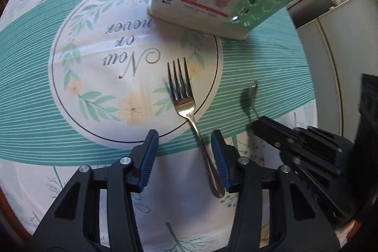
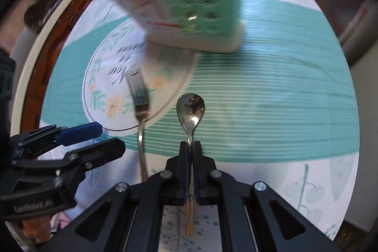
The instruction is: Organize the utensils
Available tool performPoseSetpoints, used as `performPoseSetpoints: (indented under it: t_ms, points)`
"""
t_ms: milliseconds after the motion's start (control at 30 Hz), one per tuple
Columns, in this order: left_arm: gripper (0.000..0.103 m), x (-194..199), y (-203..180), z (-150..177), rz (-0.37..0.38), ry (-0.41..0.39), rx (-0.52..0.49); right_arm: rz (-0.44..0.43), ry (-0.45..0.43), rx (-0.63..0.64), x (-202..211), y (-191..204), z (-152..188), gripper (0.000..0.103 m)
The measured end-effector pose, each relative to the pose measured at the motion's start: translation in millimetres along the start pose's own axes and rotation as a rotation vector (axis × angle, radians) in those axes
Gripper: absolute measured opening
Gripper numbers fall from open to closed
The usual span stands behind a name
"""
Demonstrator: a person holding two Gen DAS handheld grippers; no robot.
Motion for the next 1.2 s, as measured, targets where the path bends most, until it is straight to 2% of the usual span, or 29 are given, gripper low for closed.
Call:
performPoseSetpoints:
  t_ms: [167, 267, 300, 333, 400, 533, 600, 700, 833, 1033, 1200]
  points:
    - [0.035, -8, -18, -7, -0.126, 0.013, -0.001, -0.026, -0.043, -0.052, 13, -19, 11, 0.003]
    - [0.025, -11, -25, -7, -0.203, 0.018, -0.018, -0.041, -0.064, -0.059, 18, -20, 15, 0.003]
    - [0.017, -12, -27, -6, -0.231, 0.023, -0.03, -0.048, -0.069, -0.062, 19, -22, 16, 0.003]
    - [0.01, -13, -30, -6, -0.24, 0.033, -0.044, -0.053, -0.072, -0.064, 23, -27, 20, 0.003]
    - [0.004, -14, -33, -3, -0.236, 0.065, -0.067, -0.067, -0.075, -0.069, 27, -34, 28, 0.003]
    - [0.002, -10, -31, 5, -0.177, 0.043, -0.09, -0.102, -0.08, -0.088, 25, -41, 30, 0.003]
    - [0.002, 3, -28, 9, -0.117, -0.014, -0.092, -0.12, -0.088, -0.099, 26, -45, 33, 0.003]
    - [0.002, 25, -30, 20, -0.074, -0.134, -0.132, -0.152, -0.115, -0.116, 30, -48, 35, 0.003]
    - [0.002, 58, -42, 39, -0.014, -0.264, -0.158, -0.18, -0.194, -0.116, 46, -50, 36, 0.003]
    - [0.002, 121, -65, 45, 0.067, -0.462, -0.202, -0.155, -0.351, -0.064, 84, -40, 30, 0.003]
    - [0.002, 197, -80, 18, 0.15, -0.612, -0.226, -0.092, -0.529, -0.023, 133, -31, 9, 0.003]
Point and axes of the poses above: each gripper's, at about its wrist camera, not at the fingertips, and x roughly against the way its jaws point, y to its left, z to its underside, the point moved 3 cm from there along -x, roughly the way its jaws point, and after that the axes turned 14 degrees about x, right-handed, at the moved point
